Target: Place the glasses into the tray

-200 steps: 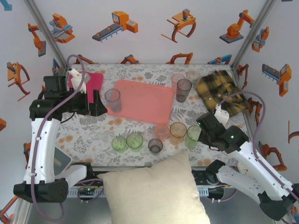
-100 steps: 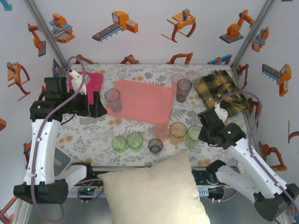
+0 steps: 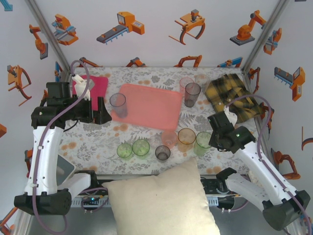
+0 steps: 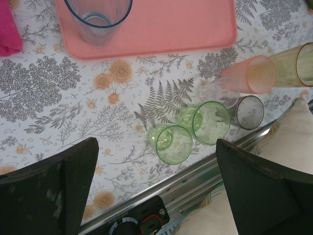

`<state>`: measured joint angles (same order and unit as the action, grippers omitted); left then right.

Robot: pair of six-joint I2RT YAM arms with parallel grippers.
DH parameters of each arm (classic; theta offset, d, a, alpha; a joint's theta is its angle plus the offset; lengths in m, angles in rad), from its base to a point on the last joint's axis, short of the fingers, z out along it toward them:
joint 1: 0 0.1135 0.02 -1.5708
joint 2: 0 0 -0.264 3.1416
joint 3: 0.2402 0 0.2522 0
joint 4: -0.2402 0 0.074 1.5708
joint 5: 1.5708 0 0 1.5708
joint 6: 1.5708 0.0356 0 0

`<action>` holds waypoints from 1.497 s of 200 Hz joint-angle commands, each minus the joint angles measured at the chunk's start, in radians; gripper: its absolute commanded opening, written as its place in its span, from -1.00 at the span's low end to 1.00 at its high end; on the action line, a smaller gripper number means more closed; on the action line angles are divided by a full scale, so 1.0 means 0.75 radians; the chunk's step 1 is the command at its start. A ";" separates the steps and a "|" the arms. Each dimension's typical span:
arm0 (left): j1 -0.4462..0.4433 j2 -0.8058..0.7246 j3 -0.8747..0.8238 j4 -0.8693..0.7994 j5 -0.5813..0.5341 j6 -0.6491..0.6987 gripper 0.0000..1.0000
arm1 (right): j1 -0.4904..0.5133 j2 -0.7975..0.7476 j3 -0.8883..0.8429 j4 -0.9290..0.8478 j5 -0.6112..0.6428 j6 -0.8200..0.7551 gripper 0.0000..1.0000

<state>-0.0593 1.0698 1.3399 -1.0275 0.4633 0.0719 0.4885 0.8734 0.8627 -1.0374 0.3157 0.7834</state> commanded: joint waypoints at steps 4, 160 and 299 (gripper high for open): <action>-0.003 -0.021 -0.015 -0.025 -0.002 0.032 0.94 | -0.013 0.017 -0.009 0.001 -0.009 -0.029 -0.53; -0.005 0.008 0.017 -0.023 -0.113 0.006 0.94 | -0.069 0.013 0.144 -0.106 0.048 -0.076 -1.00; 0.070 0.035 0.031 0.029 -0.322 -0.078 0.94 | -0.085 0.355 0.944 -0.279 0.077 -0.333 -1.00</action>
<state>-0.0265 1.0977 1.3407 -1.0222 0.2413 0.0357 0.4278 1.0771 1.4670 -1.2327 0.3676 0.5961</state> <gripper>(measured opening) 0.972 0.009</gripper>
